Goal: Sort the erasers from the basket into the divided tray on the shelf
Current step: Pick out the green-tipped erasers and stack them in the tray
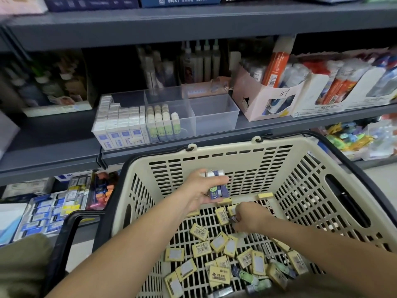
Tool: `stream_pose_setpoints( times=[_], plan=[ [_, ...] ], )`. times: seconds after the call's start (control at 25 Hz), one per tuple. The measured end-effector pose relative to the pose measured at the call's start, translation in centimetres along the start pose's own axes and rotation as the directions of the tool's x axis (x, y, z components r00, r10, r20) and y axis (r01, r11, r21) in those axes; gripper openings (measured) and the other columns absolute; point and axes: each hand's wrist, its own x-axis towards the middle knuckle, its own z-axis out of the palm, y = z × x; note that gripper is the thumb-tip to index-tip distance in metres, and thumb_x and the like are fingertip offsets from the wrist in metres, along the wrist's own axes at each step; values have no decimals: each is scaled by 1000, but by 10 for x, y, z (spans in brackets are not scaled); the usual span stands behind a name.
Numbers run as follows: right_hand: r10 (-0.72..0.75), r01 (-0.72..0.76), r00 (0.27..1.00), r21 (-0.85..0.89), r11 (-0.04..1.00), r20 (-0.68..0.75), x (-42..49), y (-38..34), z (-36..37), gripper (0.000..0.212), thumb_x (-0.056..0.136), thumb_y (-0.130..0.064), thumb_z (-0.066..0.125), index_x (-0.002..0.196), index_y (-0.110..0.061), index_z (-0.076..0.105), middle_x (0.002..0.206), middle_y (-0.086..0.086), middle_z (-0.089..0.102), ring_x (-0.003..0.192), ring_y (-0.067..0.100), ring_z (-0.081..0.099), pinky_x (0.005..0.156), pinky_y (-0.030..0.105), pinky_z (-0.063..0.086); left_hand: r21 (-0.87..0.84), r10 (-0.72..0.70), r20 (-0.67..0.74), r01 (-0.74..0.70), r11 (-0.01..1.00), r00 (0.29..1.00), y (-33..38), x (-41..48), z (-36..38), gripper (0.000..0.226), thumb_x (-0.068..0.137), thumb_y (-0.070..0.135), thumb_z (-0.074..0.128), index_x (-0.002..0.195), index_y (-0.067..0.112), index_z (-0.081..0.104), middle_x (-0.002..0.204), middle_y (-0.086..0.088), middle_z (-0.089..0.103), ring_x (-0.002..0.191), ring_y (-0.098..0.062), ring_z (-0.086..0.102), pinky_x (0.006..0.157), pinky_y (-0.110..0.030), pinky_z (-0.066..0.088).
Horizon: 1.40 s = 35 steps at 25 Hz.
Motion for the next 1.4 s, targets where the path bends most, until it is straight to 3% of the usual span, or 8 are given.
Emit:
stream_pose_setpoints(
  times=[0.2, 0.36, 0.48, 0.56, 0.68, 0.8, 1.12, 1.4],
  plan=[
    [-154, 193, 980, 417, 888, -127, -19, -8, -58, 18, 87, -27, 58, 97, -12, 56, 88, 4, 66, 82, 21, 66, 75, 36, 54, 78, 100, -2, -100, 992, 995, 23, -15, 2, 39, 71, 3, 77, 103, 10, 57, 81, -6, 65, 59, -15, 67, 58, -32, 59],
    [-247, 382, 917, 519, 764, -312, -45, -23, -108, 18, 87, -10, 60, 100, -21, 62, 67, -17, 63, 53, -10, 56, 54, 4, 42, 138, 248, -8, -244, 960, 969, 51, -40, -14, 27, 71, 2, 77, 89, 14, 60, 71, -5, 66, 58, -19, 67, 59, -33, 59],
    [-214, 457, 877, 608, 650, -430, -52, -45, -143, 18, 78, -9, 72, 89, -21, 65, 84, 3, 70, 71, 7, 65, 75, 24, 55, 213, 370, -67, -349, 913, 927, 71, -58, -39, 28, 68, 7, 79, 90, 16, 63, 74, -8, 68, 66, -23, 67, 64, -34, 58],
    [-164, 507, 819, 561, 655, -549, -44, -61, -169, 15, 76, -11, 74, 88, -19, 67, 86, 5, 70, 81, 20, 67, 85, 36, 54, 258, 430, -118, -391, 884, 895, 76, -68, -57, 27, 64, 14, 82, 86, 19, 65, 72, -6, 69, 70, -24, 68, 67, -36, 57],
    [-170, 554, 660, 322, 768, -732, -23, -86, -212, 18, 84, -16, 65, 102, -16, 70, 87, -1, 69, 87, 20, 67, 86, 23, 46, 310, 464, -159, -402, 862, 872, 77, -77, -80, 27, 62, 19, 83, 84, 19, 67, 70, -1, 69, 71, -21, 67, 68, -34, 55],
    [-176, 419, 547, 86, 904, -818, 2, -105, -246, 16, 86, -17, 59, 100, -16, 68, 79, -3, 63, 85, 19, 63, 74, 19, 36, 291, 474, -212, -407, 866, 855, 76, -78, -95, 27, 66, 14, 82, 88, 16, 66, 73, -3, 69, 69, -19, 66, 64, -33, 54],
    [-328, 346, 785, -66, 936, -525, 48, -141, -256, 17, 85, -19, 57, 94, -32, 65, 85, -12, 56, 81, 12, 52, 72, 24, 44, 177, 481, -234, -450, 875, 845, 89, -65, -105, 18, 67, 11, 80, 72, 24, 69, 67, -1, 69, 67, -20, 67, 66, -34, 57],
    [-370, 341, 847, -143, 929, -383, 55, -144, -250, 27, 94, -22, 48, 116, -18, 64, 125, 2, 59, 112, 21, 54, 88, 26, 40, 160, 471, -210, -446, 881, 856, 95, -54, -105, 19, 61, 19, 83, 71, 26, 69, 73, -3, 71, 76, -25, 70, 74, -43, 58]
  ],
)
